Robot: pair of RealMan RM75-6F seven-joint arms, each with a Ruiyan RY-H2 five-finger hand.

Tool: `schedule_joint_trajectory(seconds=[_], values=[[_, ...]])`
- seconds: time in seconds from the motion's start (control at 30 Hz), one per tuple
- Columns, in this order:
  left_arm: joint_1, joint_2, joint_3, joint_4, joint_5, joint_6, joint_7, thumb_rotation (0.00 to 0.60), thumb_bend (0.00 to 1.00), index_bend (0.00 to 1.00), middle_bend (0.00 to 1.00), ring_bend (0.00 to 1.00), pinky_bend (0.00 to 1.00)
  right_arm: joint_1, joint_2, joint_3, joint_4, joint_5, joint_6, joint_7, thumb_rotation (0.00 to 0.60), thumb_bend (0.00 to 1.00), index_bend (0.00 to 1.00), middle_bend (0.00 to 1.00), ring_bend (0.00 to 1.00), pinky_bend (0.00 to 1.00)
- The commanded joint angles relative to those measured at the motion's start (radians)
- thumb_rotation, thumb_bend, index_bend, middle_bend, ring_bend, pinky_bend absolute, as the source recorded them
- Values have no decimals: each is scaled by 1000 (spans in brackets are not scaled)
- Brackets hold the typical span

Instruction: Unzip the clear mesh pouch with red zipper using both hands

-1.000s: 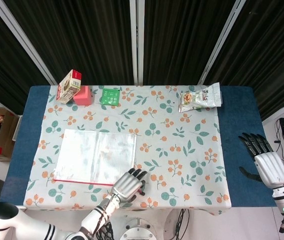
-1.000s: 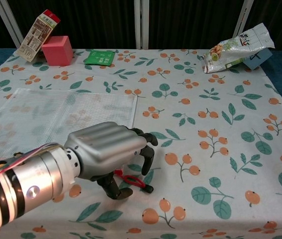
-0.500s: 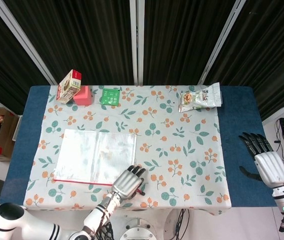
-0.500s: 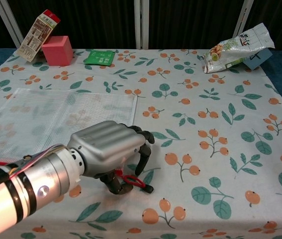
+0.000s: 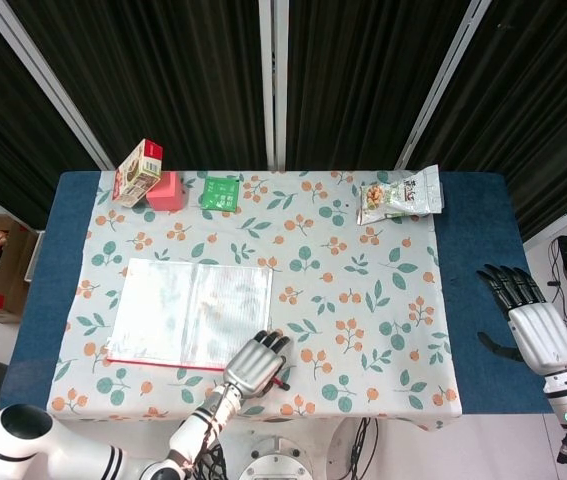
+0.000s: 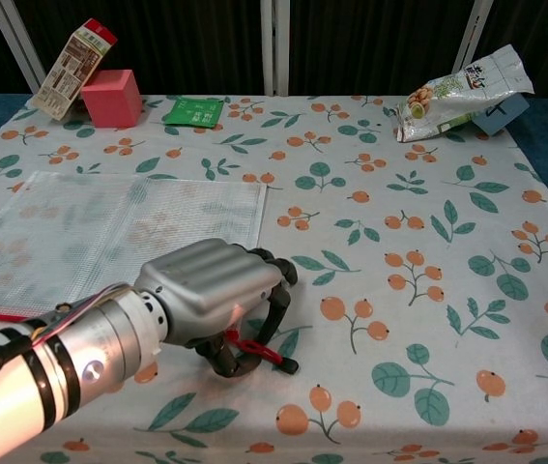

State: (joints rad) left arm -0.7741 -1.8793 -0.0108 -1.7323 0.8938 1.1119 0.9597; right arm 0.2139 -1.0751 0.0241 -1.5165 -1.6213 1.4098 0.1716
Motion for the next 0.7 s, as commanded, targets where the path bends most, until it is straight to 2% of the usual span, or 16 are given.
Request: schedule_joint_trajectory(seconds=[0.03, 0.23, 0.4, 0.53, 0.7], values=[[-1, -2, 1, 2, 0, 2, -1, 600, 309, 556, 139, 103, 178, 0, 0, 0, 1, 0, 0, 0, 600, 152, 0, 40, 0, 0], [1, -7, 7, 8, 9, 8, -8, 600, 337, 588, 146, 102, 178, 0, 0, -1, 1, 0, 0, 2, 600, 152, 0, 40, 0, 0], [9, -9, 12, 6, 40, 24, -27, 600, 400, 619, 159, 102, 179, -1, 0, -2, 1, -3, 5, 3, 600, 152, 0, 40, 0, 0], [31, 1, 14, -12, 102, 62, -72, 600, 424, 643, 170, 103, 180, 0, 2, 1, -2, -15, 18, 7, 600, 152, 0, 40, 0, 0], [93, 34, 32, -59, 239, 167, -161, 600, 427, 656, 170, 102, 180, 18, 25, 8, -28, -46, 24, 11, 600, 152, 0, 40, 0, 0]])
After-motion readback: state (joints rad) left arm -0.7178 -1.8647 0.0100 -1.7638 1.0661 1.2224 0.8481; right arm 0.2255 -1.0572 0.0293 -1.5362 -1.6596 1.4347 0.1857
